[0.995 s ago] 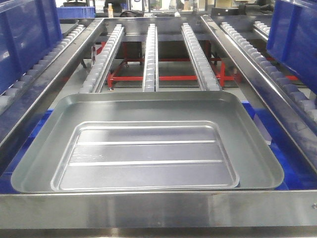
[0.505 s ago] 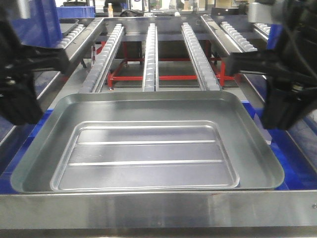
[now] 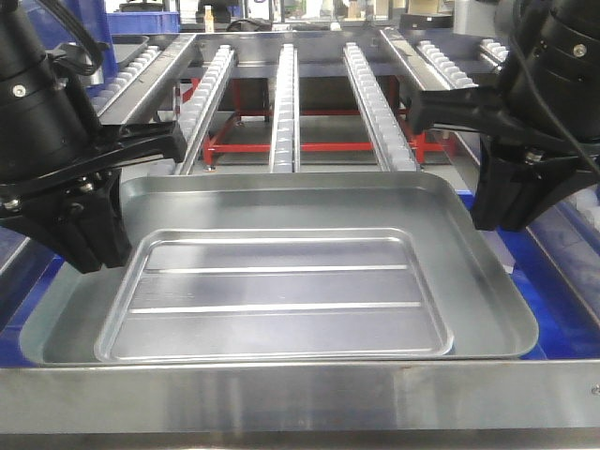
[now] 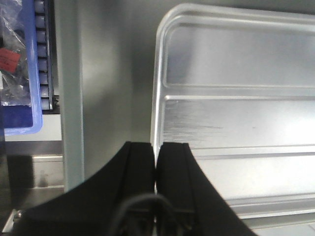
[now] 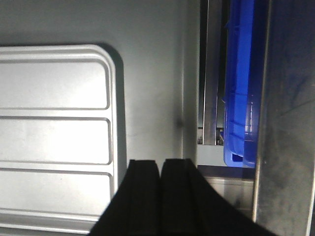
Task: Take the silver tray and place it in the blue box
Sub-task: 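Lower both open grippers toward the tray's side rims, then move both grippers inward to straddle the tray's side rims, then close both grippers on the tray's side rims, then lift the silver tray with both grippers and pull it toward the robot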
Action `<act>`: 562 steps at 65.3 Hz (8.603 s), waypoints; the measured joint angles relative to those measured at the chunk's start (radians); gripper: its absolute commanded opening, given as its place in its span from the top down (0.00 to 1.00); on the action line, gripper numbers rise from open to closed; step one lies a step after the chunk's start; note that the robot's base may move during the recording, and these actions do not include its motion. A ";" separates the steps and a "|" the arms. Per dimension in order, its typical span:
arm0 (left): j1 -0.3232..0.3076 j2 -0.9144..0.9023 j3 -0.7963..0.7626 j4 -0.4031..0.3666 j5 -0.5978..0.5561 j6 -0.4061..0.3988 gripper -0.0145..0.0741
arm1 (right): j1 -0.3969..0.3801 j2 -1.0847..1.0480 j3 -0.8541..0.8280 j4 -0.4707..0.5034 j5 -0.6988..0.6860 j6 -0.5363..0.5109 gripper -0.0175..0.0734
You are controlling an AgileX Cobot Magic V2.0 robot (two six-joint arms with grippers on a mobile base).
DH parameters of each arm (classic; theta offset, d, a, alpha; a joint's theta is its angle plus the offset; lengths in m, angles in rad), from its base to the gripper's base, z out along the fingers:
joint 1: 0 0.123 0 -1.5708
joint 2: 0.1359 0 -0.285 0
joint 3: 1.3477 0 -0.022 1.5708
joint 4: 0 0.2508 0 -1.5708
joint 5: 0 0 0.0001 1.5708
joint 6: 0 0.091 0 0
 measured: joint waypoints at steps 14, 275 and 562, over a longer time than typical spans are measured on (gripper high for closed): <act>0.000 0.000 0.000 -0.028 -0.002 -0.001 0.84 | 0.000 0.000 0.000 0.000 -0.001 0.002 0.73; -0.067 0.160 -0.084 0.172 0.056 -0.208 0.50 | 0.105 0.265 -0.129 -0.072 0.062 0.136 0.35; -0.372 -0.311 0.075 0.246 0.285 -0.469 0.85 | 0.380 -0.248 0.076 -0.169 0.235 0.491 0.74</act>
